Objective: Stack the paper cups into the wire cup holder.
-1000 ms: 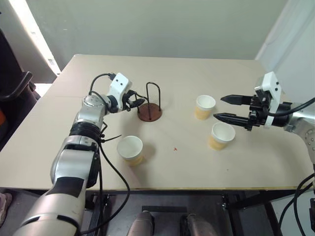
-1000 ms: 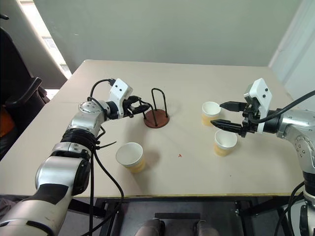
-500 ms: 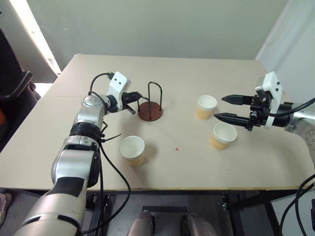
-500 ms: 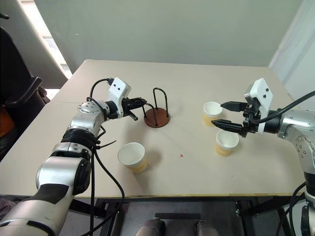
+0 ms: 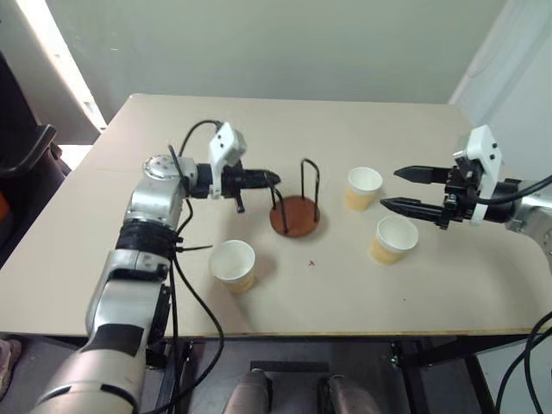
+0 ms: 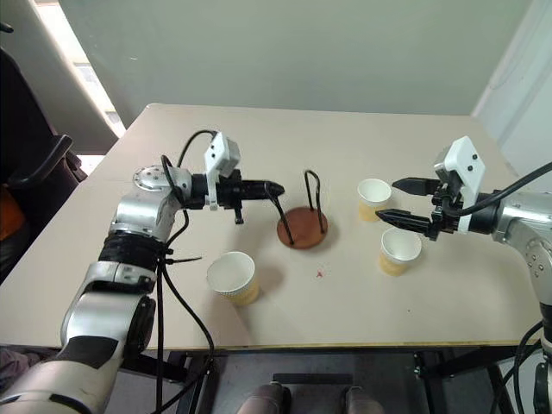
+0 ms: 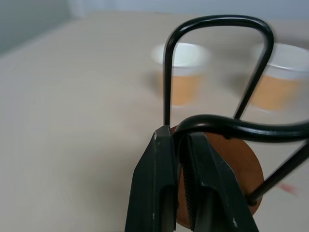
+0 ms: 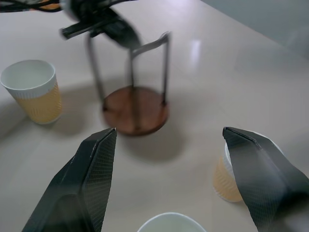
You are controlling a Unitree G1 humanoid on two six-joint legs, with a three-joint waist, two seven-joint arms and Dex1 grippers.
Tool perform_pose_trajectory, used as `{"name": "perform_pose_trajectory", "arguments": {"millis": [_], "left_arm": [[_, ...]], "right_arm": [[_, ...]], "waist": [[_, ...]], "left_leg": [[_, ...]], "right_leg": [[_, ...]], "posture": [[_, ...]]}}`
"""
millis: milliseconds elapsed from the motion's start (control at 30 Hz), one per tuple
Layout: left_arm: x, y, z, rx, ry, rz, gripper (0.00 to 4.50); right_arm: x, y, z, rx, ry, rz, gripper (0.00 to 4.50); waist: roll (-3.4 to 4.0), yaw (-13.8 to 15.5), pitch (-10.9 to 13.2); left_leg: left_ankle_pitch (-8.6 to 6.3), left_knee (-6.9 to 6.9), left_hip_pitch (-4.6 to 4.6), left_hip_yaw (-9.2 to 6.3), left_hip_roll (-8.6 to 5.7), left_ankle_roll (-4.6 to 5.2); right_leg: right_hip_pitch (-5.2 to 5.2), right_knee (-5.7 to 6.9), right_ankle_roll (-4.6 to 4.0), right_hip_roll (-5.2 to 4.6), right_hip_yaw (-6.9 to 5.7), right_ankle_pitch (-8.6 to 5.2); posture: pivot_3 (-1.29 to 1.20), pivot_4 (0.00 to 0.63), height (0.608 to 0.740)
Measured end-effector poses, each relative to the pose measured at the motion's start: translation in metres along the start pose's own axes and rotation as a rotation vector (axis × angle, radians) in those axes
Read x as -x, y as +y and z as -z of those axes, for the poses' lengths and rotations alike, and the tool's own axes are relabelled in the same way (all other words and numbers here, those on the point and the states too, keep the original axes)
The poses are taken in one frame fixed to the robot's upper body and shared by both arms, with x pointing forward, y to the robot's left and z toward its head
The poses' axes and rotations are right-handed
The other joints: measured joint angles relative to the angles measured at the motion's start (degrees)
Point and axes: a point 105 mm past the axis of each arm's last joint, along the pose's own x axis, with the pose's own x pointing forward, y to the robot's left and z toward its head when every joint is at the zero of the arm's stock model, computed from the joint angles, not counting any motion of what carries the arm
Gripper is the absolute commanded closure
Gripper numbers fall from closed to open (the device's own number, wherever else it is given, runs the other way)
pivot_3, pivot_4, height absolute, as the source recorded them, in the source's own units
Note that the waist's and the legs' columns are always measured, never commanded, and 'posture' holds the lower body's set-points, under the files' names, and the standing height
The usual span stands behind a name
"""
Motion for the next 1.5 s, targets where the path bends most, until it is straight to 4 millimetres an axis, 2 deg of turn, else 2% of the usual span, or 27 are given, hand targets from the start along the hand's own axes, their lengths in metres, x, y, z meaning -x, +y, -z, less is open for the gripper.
{"name": "perform_pose_trajectory", "arguments": {"millis": [267,433,533,667,833,867,933,1133,1233,1367,1500], "left_arm": [[-0.022,-0.041,0.013,0.052,0.008,0.083,4.47],[-0.030,-0.052,0.021,0.098,-0.004,0.053,4.47],[-0.031,-0.055,0.025,0.102,0.004,0.038,4.47],[-0.031,-0.068,0.030,0.088,0.024,0.077,4.47],[-0.030,-0.072,0.031,0.040,0.068,0.096,4.47],[-0.031,-0.072,0.031,0.036,0.072,0.091,3.89],[-0.034,-0.071,0.033,0.042,0.090,0.080,3.33],[-0.035,-0.069,0.034,0.009,0.113,0.065,1.25],[-0.029,-0.071,0.030,-0.041,0.124,0.081,1.25],[-0.019,-0.079,0.009,-0.132,0.100,0.123,1.25],[-0.005,-0.080,0.003,-0.181,0.118,0.111,1.25]], "right_arm": [[0.001,0.019,0.009,-0.030,0.043,-0.088,0.86],[0.001,0.033,0.030,-0.040,0.171,-0.153,0.86],[-0.002,0.040,0.042,-0.049,0.230,-0.186,0.86],[-0.004,0.049,0.034,-0.037,0.205,-0.251,0.86],[-0.005,0.050,0.030,-0.020,0.200,-0.266,0.86],[-0.006,0.051,0.031,-0.023,0.203,-0.270,0.86],[-0.007,0.052,0.032,-0.025,0.204,-0.274,0.86],[-0.006,0.051,0.032,-0.020,0.213,-0.266,0.86],[-0.002,0.047,0.038,-0.011,0.253,-0.243,0.86],[0.006,0.032,0.054,0.015,0.360,-0.190,0.86],[0.004,0.026,0.069,0.033,0.428,-0.187,0.86]], "waist": [[0.00,-0.01,0.00],[0.00,-0.01,0.00],[0.00,-0.05,0.00],[0.00,-0.12,0.00],[0.00,-0.07,-0.01],[0.00,-0.08,0.00],[0.00,-0.08,0.00],[0.00,-0.11,0.00],[0.00,-0.11,0.00],[0.00,-0.09,0.00],[0.00,-0.26,0.00]], "left_leg": [[-0.05,0.05,0.05,0.01,0.01,0.10],[-0.08,0.05,0.15,0.01,0.01,0.14],[-0.28,0.04,0.18,0.02,0.01,0.48],[-0.27,0.04,0.28,0.02,0.01,0.48],[-0.35,0.04,0.53,0.00,0.00,0.61],[-0.36,0.04,0.54,0.01,0.00,0.63],[-0.37,0.02,0.54,0.01,0.00,0.64],[-0.36,-0.03,0.54,0.01,0.00,0.63],[-0.37,-0.05,0.52,0.00,0.00,0.61],[-0.44,-0.06,0.52,0.00,0.00,0.61],[-0.46,-0.13,0.54,0.00,0.01,0.60]], "right_leg": [[0.04,0.10,0.00,-0.05,0.01,0.01],[0.13,0.12,0.01,-0.07,0.02,0.02],[0.14,0.12,0.01,-0.06,0.03,0.04],[0.23,0.11,0.02,-0.01,0.05,0.04],[0.51,0.07,-0.01,-0.04,0.09,0.03],[0.53,0.07,-0.01,-0.04,0.09,0.02],[0.52,0.06,-0.01,-0.05,0.09,0.02],[0.51,0.06,-0.05,-0.04,0.09,0.00],[0.49,0.03,-0.05,-0.04,0.09,-0.01],[0.49,0.00,-0.06,-0.05,0.09,-0.01],[0.43,0.02,-0.10,-0.05,0.09,-0.04]], "posture": [[0.00,0.150,0.740],[0.00,0.150,0.740],[0.00,0.150,0.740],[0.00,0.150,0.740],[0.00,0.150,0.740],[0.00,0.150,0.740],[0.00,0.150,0.740],[0.00,0.150,0.740],[0.00,0.150,0.740],[0.00,0.150,0.740],[0.00,0.150,0.740]]}}
